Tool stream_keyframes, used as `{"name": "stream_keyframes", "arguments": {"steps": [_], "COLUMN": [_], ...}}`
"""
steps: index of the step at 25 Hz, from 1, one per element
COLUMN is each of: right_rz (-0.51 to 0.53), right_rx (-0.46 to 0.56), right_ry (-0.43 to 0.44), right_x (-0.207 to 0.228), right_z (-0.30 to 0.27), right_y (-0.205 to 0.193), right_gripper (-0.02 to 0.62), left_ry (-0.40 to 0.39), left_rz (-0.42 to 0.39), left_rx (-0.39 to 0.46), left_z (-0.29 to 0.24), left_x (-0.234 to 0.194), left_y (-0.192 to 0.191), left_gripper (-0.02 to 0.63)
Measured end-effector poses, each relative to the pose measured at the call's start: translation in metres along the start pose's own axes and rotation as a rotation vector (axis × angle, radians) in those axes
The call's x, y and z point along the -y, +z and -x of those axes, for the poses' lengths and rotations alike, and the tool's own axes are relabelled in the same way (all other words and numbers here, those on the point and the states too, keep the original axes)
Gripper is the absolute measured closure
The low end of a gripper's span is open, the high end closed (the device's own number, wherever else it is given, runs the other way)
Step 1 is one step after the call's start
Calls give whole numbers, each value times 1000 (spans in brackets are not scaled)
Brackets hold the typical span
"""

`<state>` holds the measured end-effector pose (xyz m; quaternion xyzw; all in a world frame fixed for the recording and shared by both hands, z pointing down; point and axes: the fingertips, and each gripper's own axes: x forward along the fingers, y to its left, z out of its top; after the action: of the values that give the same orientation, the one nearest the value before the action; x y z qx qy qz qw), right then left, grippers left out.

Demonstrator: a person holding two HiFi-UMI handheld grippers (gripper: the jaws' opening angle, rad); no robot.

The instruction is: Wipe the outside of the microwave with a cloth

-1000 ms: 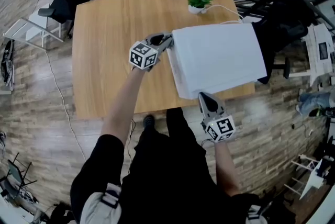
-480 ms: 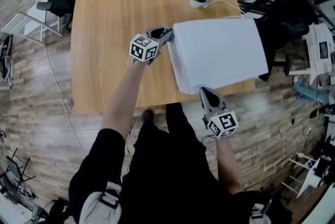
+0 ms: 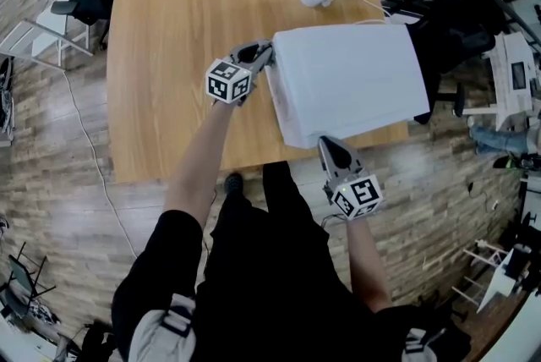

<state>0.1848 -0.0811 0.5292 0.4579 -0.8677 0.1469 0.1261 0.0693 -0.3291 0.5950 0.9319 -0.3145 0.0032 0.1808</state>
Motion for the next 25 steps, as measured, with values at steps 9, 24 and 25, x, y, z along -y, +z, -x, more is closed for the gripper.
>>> {"name": "stream_keyframes", "arguments": {"steps": [9,24,25], "right_rz": [23,40,42], "right_rx": [23,40,40], "right_ry": [-22,-71,-73], "right_x": [-4,-2,-2], "right_z": [-12,-11,-11], "right_y": [5,5,4], "right_gripper": [598,598,598], "left_ry": [14,-30,-37], "left_rz": [38,71,74], "left_rx": [-16,-27,-27], "left_z": [3,16,19], "left_x": [9,43,47], "left_y": [-15,-34,-36], "left_gripper": [543,546,546]}}
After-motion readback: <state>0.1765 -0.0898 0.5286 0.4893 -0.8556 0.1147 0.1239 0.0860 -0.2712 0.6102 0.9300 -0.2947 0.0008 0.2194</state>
